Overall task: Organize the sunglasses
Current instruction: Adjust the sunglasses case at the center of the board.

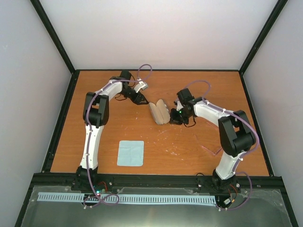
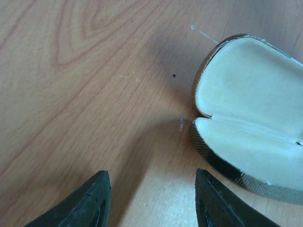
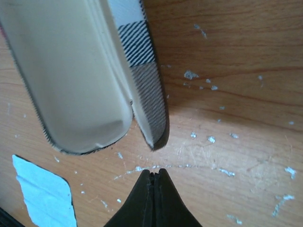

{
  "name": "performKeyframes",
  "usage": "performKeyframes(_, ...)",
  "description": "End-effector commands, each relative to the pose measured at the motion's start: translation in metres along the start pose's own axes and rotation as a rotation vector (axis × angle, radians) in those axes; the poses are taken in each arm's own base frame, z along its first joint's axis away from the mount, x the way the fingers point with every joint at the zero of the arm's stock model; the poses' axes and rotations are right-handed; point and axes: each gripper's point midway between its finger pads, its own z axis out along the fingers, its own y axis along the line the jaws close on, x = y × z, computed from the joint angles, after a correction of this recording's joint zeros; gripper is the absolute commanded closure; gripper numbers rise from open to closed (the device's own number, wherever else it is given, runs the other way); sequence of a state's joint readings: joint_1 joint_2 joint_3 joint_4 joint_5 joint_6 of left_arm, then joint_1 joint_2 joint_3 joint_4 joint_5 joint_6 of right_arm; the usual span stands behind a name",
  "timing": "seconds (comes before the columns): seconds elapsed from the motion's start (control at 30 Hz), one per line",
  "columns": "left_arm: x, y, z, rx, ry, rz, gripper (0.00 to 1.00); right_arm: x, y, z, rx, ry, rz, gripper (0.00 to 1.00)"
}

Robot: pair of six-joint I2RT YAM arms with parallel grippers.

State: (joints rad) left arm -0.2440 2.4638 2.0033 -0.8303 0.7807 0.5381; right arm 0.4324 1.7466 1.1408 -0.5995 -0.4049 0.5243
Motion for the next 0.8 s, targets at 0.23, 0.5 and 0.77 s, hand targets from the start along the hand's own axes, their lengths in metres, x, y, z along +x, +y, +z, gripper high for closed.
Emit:
performKeyframes(0.23, 0.003, -0.032, 0.017, 0.071, 0.018, -0.026, 0.51, -0.004, -0.003, 0.026, 0.023, 0.074, 0.006, 0.97)
performKeyframes(0.5, 0.014, -0.034, 0.019, 0.056, 0.046, -0.008, 0.51, -0.004, -0.01, 0.026, 0.069, 0.083, 0.023, 0.97)
performKeyframes(0.77, 0.015, -0.032, 0.022, 0.059, 0.046, 0.004, 0.51, 0.004, 0.024, -0.03, -0.03, -0.026, -0.046, 0.97)
